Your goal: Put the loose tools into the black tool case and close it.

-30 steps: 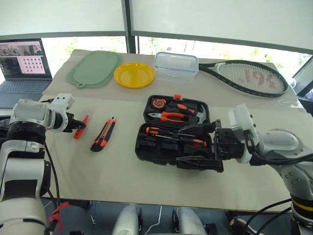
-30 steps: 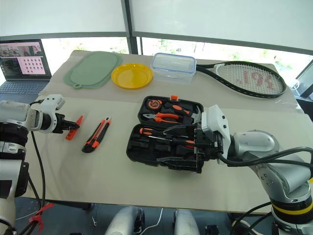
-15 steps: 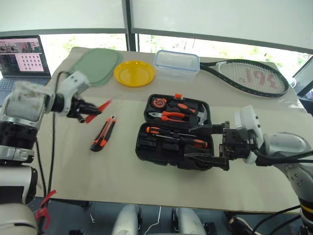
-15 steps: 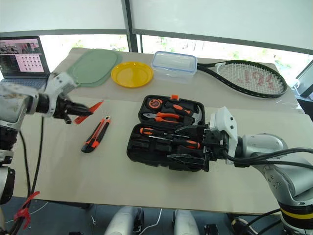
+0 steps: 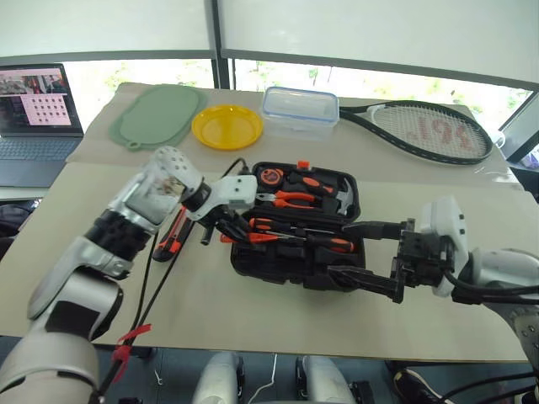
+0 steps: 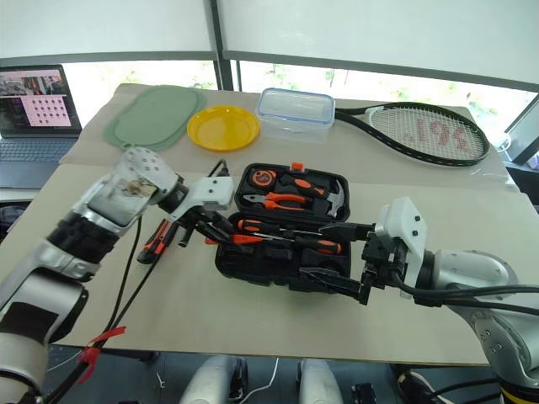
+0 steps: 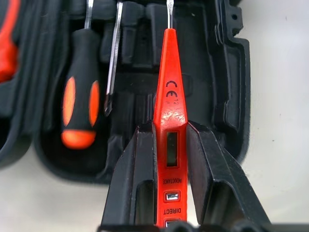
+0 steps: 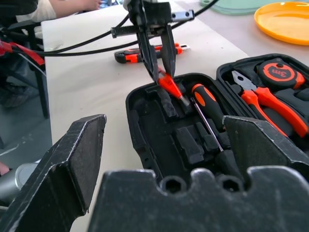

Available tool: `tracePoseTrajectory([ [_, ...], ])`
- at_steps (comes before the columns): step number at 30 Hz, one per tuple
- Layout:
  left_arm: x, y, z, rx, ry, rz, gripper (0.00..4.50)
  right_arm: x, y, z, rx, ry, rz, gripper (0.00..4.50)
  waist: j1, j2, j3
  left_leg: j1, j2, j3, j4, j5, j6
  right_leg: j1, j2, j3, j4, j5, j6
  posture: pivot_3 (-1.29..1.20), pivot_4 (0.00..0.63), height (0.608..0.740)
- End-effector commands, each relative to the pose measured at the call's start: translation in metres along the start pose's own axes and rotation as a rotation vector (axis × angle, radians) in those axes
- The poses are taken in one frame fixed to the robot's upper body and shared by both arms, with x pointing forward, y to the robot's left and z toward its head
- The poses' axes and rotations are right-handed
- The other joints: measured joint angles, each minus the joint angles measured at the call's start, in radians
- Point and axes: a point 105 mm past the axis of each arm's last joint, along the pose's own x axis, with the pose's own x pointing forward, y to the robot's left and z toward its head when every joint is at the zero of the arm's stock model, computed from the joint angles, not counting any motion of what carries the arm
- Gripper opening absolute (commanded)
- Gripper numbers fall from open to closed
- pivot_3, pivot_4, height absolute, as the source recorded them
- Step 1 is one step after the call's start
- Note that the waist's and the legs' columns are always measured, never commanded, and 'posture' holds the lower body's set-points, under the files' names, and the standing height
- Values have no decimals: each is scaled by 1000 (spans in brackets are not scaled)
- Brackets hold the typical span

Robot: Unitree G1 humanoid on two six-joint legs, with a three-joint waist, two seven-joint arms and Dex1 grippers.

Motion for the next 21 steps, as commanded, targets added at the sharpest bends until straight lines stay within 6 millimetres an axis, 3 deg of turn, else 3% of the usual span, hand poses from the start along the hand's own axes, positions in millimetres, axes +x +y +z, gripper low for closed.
tracePoseTrajectory([
  [1,3,9,13,26,26,4,431,-3,5,9,-32,-24,-21,4500,0,0,0,-1,0,0,1,0,0,0,0,0,0,0,0,0,150,738],
  [12,25,16,19,18,72,-28,431,0,4,11,-24,-38,-47,4500,-3,0,0,0,0,-1,1,0,1,0,0,0,0,0,1,0,150,738],
  [21,34,17,4,1,122,-28,431,1,5,11,-27,-40,-53,4500,-3,0,0,0,0,-1,1,-1,1,0,0,1,0,0,1,0,150,738],
])
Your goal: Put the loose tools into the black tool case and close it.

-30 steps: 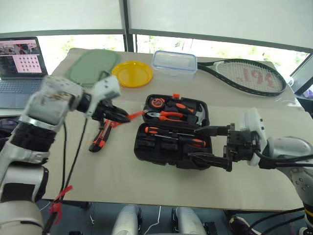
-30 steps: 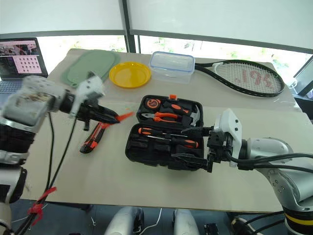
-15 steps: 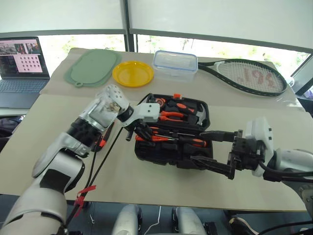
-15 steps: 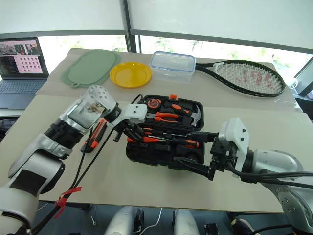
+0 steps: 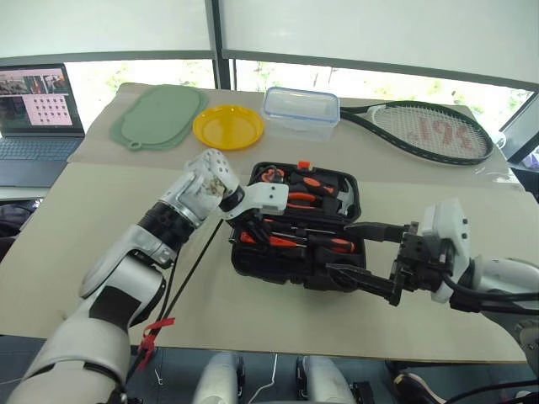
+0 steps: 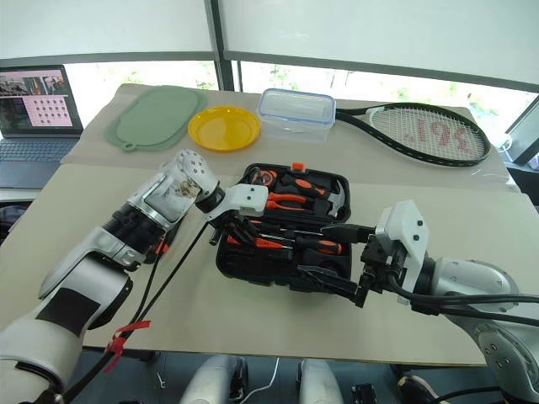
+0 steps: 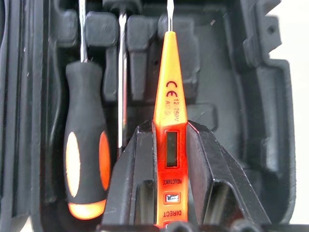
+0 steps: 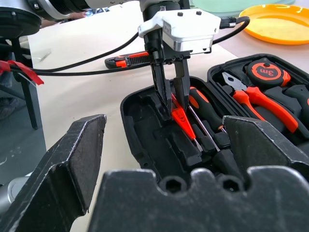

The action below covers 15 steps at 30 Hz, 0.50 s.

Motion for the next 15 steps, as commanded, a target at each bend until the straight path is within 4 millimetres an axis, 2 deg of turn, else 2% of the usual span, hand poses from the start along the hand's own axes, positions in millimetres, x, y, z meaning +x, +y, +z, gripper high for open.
tracePoseTrajectory([
  [1,4,1,-7,-15,34,-2,431,0,3,9,-45,-25,3,4500,-1,0,0,0,0,0,0,0,0,0,0,0,0,0,0,0,150,738],
  [10,11,1,-1,-56,9,-23,431,0,3,8,-43,-25,5,4500,0,0,0,0,0,0,0,0,0,0,0,0,0,0,0,0,150,738],
  [12,8,0,-1,-61,2,-29,1430,0,3,8,-42,-28,4,4500,0,0,0,0,0,0,0,0,0,0,0,0,0,0,0,0,150,738],
  [13,5,-1,0,-57,-5,-35,1654,0,3,8,-41,-28,4,4500,0,0,0,0,0,0,0,0,0,0,0,0,0,0,0,0,150,738],
  [15,-2,-3,4,-50,-25,-40,2421,0,3,7,-39,-28,5,4500,0,0,0,0,0,0,0,0,0,0,0,0,0,0,0,0,150,738],
])
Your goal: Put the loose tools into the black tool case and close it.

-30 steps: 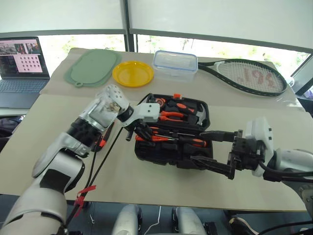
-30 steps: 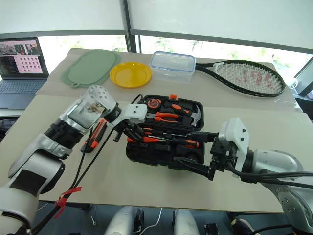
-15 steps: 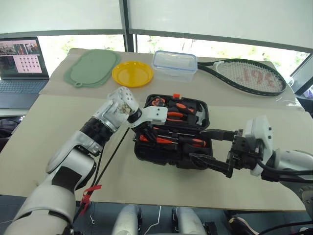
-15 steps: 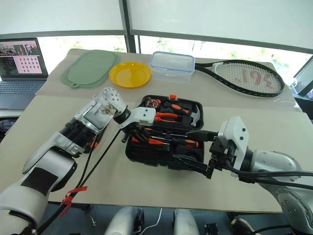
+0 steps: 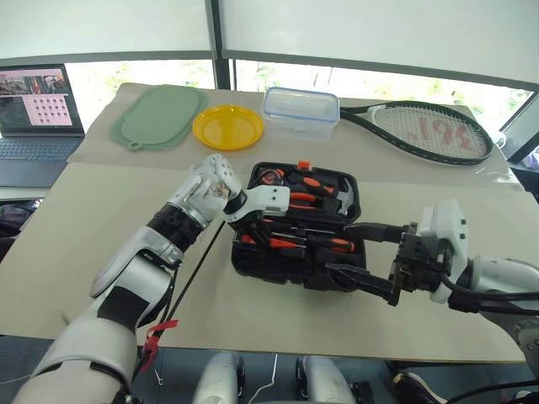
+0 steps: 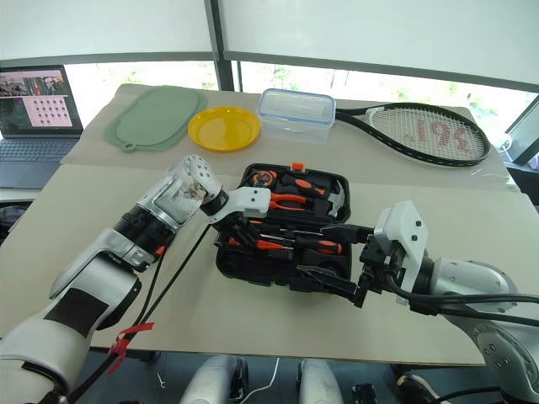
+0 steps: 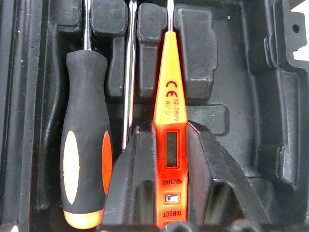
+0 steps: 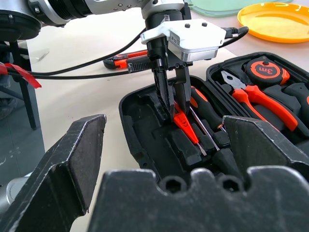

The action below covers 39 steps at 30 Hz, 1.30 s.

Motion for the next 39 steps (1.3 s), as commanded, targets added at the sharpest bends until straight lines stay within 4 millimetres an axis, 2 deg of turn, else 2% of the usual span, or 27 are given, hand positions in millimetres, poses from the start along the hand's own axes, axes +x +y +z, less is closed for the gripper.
tracePoseTrajectory([
  [1,-16,-4,9,14,-38,-8,2775,0,2,8,-40,-30,9,4500,0,0,0,0,0,0,0,0,0,0,0,0,0,0,0,0,150,738],
  [3,-25,-5,15,10,-75,-1,3482,0,3,8,-37,-30,10,4500,0,0,0,0,0,0,0,0,0,0,0,0,0,0,0,0,150,738],
  [6,-50,-10,24,7,-147,16,3482,0,2,8,-31,-30,13,4500,-1,0,0,0,1,0,0,0,0,0,0,0,0,0,0,0,150,738],
  [9,-66,-18,24,17,-187,23,3482,0,0,8,-29,-28,12,4500,-1,0,0,0,1,0,0,0,0,-1,0,0,0,0,0,0,150,738],
  [12,-69,-18,16,40,-213,56,3482,0,-1,9,-28,-27,15,4500,0,0,0,0,1,0,0,0,0,0,0,0,0,0,0,0,150,738],
  [15,-56,-13,9,55,-240,104,2661,0,-1,10,-30,-24,21,4500,4,0,0,1,1,0,1,0,0,1,-1,0,1,0,0,0,150,738],
  [20,-37,-12,11,115,-332,127,899,1,-2,11,-32,-19,29,4500,5,0,0,0,0,0,2,0,0,0,-1,0,0,0,1,0,150,738],
  [22,-30,-11,12,131,-394,144,55,2,-2,11,-31,-15,32,4500,5,0,0,0,0,0,2,0,0,1,-1,0,0,0,1,0,150,738],
  [26,-20,-12,5,107,-456,155,11,2,-1,11,-25,-12,38,4500,1,0,0,0,0,0,2,0,0,1,0,0,1,0,1,0,150,738],
  [30,-15,-16,7,108,-524,151,11,2,0,11,-18,-12,42,4500,0,0,0,0,0,0,2,0,0,1,0,0,1,0,1,0,150,738],
  [39,-4,-3,-8,72,-548,214,11,4,2,12,-4,-15,52,4500,2,0,0,0,0,0,2,0,0,1,-1,0,0,1,1,0,150,738],
])
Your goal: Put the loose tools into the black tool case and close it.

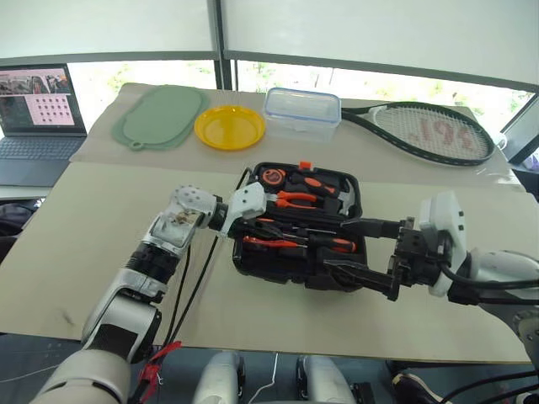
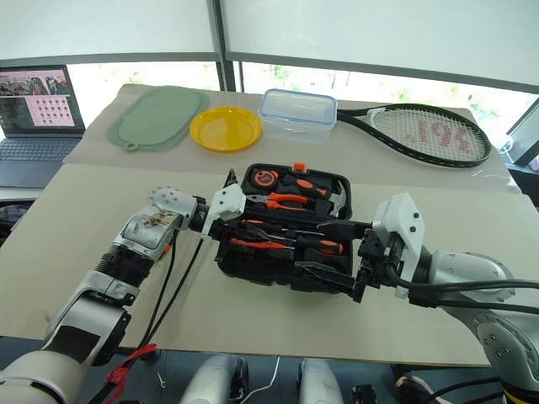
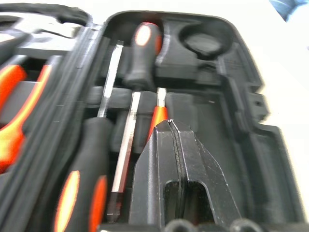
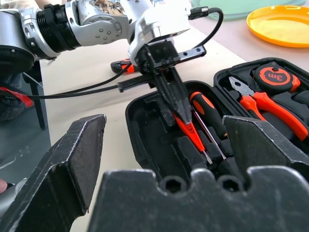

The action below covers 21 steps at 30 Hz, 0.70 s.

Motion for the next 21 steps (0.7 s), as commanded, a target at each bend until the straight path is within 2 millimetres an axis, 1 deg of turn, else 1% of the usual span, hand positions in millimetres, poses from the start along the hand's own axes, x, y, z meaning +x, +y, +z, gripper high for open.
tracePoseTrajectory([
  [1,-2,2,0,28,-15,12,11,0,5,7,-16,-13,19,4500,-2,0,0,0,0,0,0,0,0,0,0,0,0,0,0,0,150,738],
  [8,5,0,-24,52,65,2,11,0,5,9,-4,-20,23,4500,0,0,0,1,0,0,0,0,0,1,0,0,0,0,0,0,150,738],
  [11,7,-1,-30,48,78,1,11,0,5,10,-2,-24,24,4500,0,0,-1,1,0,0,0,0,0,1,0,0,0,0,0,0,150,738],
  [14,9,0,-31,44,73,8,11,0,5,10,-1,-28,25,4500,0,0,-2,2,1,0,0,0,0,2,0,0,0,0,0,0,150,738],
  [16,9,0,-31,45,68,8,11,1,5,10,1,-29,26,4500,0,0,-3,2,1,0,0,0,0,2,0,0,0,0,0,0,150,738],
  [18,6,2,-24,47,44,26,11,1,5,10,1,-28,30,4500,0,0,-3,2,1,0,0,0,0,2,0,0,0,0,0,0,150,738],
  [20,-6,8,-8,43,-7,73,11,2,4,10,-2,-28,36,4500,-2,0,-3,2,1,0,0,0,0,2,0,0,0,0,0,0,150,738],
  [21,-17,12,3,30,-40,110,11,4,3,10,-5,-27,41,4500,-3,0,-3,1,1,0,0,0,0,1,0,0,0,0,0,0,150,738],
])
